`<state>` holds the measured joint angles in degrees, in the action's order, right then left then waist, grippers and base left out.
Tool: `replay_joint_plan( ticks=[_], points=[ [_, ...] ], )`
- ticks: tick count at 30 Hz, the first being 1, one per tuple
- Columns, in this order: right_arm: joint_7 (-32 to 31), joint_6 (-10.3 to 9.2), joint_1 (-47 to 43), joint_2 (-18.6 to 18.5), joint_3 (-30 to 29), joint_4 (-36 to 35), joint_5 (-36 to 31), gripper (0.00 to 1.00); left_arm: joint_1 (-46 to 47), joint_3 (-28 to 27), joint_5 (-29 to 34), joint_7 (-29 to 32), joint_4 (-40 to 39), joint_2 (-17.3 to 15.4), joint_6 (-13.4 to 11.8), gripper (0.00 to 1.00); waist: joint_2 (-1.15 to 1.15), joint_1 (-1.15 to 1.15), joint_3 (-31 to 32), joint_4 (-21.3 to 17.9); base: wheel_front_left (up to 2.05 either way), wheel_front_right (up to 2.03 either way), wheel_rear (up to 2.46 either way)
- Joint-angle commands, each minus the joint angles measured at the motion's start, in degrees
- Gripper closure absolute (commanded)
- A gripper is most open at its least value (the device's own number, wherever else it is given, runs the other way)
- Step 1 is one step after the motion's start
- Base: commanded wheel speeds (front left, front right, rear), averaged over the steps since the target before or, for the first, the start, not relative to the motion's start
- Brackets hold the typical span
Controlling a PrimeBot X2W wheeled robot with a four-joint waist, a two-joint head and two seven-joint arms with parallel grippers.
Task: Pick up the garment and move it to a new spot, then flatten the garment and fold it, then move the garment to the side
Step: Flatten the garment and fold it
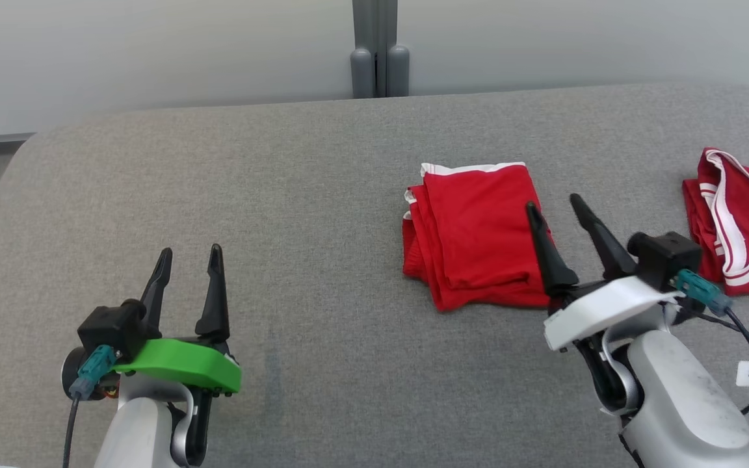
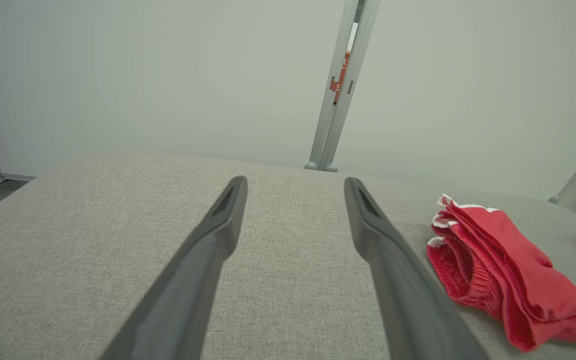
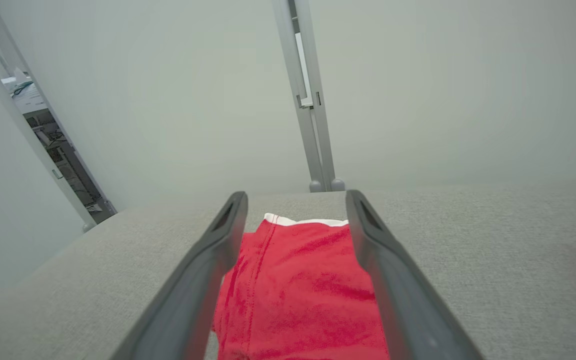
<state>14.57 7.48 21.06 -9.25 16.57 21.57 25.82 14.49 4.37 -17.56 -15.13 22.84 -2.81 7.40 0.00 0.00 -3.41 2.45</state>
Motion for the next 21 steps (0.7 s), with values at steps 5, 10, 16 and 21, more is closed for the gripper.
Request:
replay_joint_plan(
  ticks=[5,10,16,21],
  points=[
    [-1.64,0.02,-4.79,-0.63,-9.46,-3.28,-5.28,0.0,-2.45,-1.16,0.39,0.03,-1.52,-0.18,-0.01,0.0,0.0,0.0,1.59,-1.91,0.0,0.0,0.0],
    [-3.77,0.02,-6.0,-1.38,-15.94,-4.32,-9.42,0.0,-3.75,-1.55,0.51,0.03,-2.56,-0.19,-0.39,0.0,0.0,0.0,1.73,-2.53,0.0,0.0,0.0],
    [-4.24,0.01,-6.93,-1.66,-19.63,-4.23,-12.31,0.0,-4.5,-2.06,0.91,0.03,-3.02,-0.19,-0.34,0.0,0.0,0.0,1.58,-2.8,0.0,0.0,0.0],
    [-4.9,0.01,-7.86,-1.71,-19.53,-2.9,-12.69,0.0,-4.63,-2.34,1.44,0.03,-3.07,-0.19,-0.24,0.0,0.0,0.0,1.75,-2.7,0.0,0.0,0.0]
  ],
)
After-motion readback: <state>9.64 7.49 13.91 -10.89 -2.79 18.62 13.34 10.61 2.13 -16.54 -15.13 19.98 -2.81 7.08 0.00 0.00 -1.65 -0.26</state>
